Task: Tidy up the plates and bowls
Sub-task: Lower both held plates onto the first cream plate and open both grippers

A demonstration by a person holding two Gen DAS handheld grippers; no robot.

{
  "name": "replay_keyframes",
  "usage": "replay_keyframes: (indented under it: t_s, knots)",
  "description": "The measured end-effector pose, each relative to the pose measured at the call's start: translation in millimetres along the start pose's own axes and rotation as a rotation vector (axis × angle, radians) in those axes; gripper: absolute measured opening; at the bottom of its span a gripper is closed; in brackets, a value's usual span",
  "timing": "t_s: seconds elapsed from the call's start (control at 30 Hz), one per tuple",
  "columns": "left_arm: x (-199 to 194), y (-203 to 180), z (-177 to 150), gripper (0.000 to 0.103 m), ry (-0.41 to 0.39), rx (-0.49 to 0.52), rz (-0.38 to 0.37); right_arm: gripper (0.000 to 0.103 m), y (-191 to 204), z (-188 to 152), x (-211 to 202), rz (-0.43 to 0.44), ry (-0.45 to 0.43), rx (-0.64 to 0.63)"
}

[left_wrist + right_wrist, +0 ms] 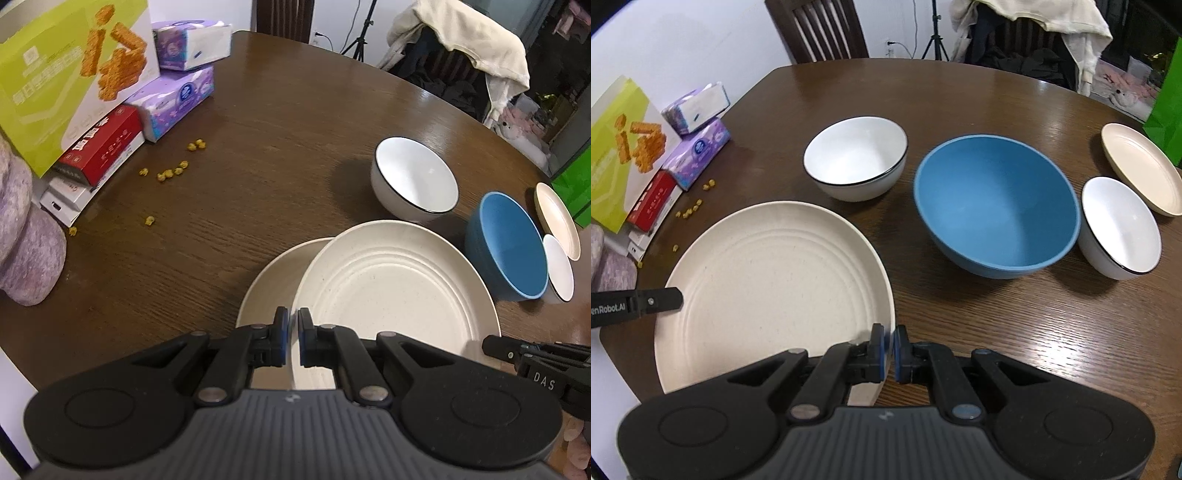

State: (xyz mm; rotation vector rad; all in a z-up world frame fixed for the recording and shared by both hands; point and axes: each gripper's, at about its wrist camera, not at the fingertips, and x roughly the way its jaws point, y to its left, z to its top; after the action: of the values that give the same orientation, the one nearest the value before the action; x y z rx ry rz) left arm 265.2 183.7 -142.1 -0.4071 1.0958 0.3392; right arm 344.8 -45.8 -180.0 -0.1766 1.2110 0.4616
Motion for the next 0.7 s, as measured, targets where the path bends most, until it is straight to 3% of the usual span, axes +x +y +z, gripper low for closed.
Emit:
replay_keyframes:
  t_s: [0.7]
  knots:
    - [20.5,21.0,-3.6,0.006,-0.006,-0.028,0.073,0.006,30.3,6.8,31.6,-0.004,0.034,-0.122]
